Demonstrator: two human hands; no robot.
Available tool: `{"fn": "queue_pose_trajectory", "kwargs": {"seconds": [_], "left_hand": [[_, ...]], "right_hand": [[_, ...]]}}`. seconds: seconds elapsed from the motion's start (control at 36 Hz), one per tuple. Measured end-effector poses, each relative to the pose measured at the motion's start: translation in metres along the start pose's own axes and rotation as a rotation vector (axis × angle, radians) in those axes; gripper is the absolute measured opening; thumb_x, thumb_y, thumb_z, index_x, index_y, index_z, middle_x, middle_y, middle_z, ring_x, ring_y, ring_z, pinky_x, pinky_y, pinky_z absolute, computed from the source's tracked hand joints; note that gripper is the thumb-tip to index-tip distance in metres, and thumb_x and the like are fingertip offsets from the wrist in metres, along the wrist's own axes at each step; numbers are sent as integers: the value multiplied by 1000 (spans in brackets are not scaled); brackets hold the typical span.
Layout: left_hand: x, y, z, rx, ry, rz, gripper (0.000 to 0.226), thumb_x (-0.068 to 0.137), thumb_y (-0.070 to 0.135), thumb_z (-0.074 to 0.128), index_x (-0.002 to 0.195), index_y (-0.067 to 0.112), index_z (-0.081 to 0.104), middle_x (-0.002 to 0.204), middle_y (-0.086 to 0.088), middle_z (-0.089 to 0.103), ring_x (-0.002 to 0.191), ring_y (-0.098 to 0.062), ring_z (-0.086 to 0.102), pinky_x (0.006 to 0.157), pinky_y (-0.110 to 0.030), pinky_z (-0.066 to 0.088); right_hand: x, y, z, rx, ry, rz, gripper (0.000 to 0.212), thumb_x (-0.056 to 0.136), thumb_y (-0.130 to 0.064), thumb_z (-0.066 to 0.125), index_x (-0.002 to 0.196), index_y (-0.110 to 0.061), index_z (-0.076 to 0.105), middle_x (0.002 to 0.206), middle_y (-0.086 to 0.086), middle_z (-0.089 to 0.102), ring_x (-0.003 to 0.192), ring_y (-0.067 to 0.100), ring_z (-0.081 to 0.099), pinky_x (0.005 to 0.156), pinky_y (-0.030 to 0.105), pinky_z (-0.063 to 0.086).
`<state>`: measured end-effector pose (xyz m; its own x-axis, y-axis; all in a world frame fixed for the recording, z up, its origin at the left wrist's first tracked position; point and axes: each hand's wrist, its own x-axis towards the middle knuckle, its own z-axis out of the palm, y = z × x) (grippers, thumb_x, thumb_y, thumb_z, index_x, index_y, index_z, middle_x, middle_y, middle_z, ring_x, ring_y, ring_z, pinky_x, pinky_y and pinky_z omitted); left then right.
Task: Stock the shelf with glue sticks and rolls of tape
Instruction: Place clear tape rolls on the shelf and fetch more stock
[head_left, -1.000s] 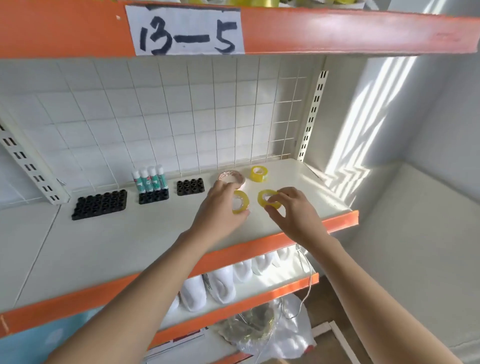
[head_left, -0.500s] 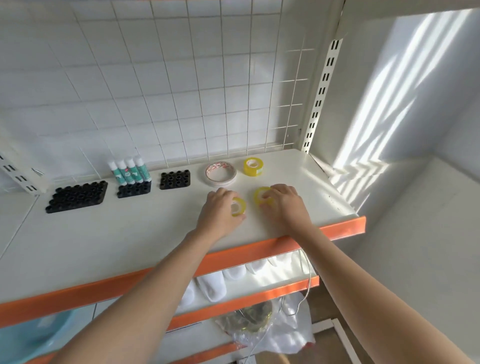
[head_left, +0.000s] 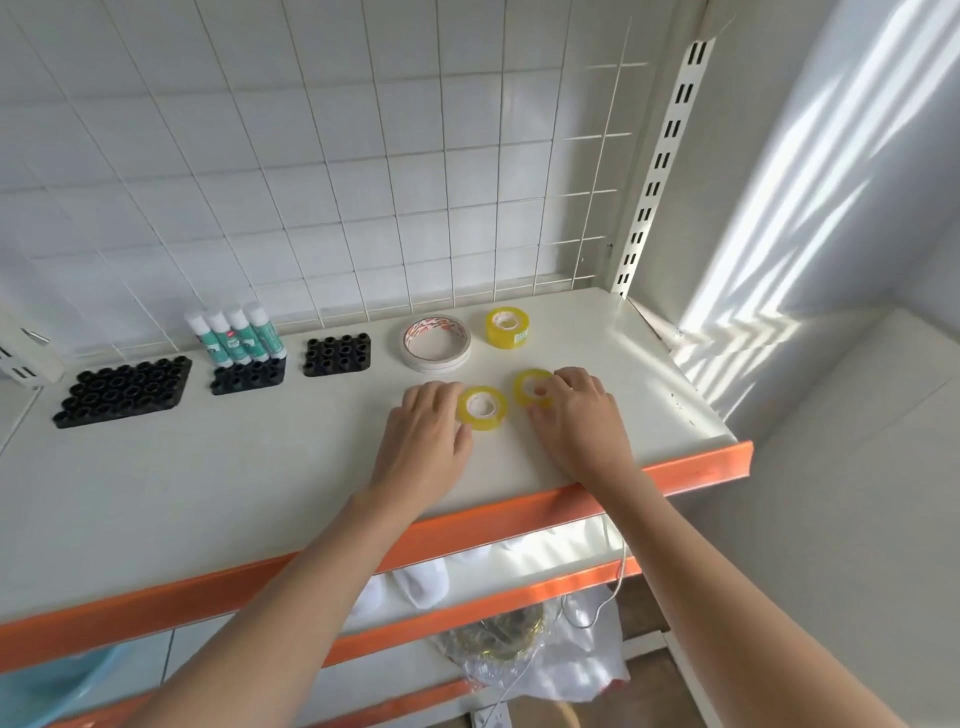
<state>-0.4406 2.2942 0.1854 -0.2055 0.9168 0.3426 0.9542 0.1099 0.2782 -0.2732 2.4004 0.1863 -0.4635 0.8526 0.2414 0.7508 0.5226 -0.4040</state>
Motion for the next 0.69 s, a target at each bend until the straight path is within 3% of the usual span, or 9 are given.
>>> {"fn": "queue_pose_trajectory", "kwargs": {"seconds": [0.17, 0.5, 0.58, 0.69], "left_hand": [[-7, -14, 8, 64, 43, -40, 37, 78, 36, 39, 90, 11, 64, 91, -7, 62, 85, -33, 59, 70, -41, 49], [-5, -14, 10, 16, 59, -86, 36, 76, 39, 39, 90, 15, 62, 93, -4, 60, 89, -30, 56, 74, -40, 46], [-4, -15, 11, 16, 67, -84, 35, 76, 39, 38, 89, 15, 61, 93, -4, 60, 89, -30, 56, 74, -40, 46], [-5, -15, 12, 16, 69, -82, 35, 76, 38, 38, 89, 15, 61, 93, -4, 59, 89, -30, 55, 74, -41, 46]], "right_hand": [[0, -2, 0, -35, 4, -10, 29, 90, -31, 59, 116, -18, 64, 122, 8, 55, 112, 32, 51, 90, 39, 39], [0, 0, -2, 28, 20, -35, 25, 88, -27, 64, 110, -18, 68, 118, 6, 58, 110, 32, 52, 90, 39, 43], [2, 1, -6, 149, 98, -40, 20, 87, -25, 68, 105, -14, 69, 114, 7, 60, 108, 29, 55, 83, 37, 48], [21, -2, -8, 224, 204, -83, 17, 88, -22, 69, 102, -13, 68, 111, 7, 60, 106, 26, 56, 81, 27, 43]]}}
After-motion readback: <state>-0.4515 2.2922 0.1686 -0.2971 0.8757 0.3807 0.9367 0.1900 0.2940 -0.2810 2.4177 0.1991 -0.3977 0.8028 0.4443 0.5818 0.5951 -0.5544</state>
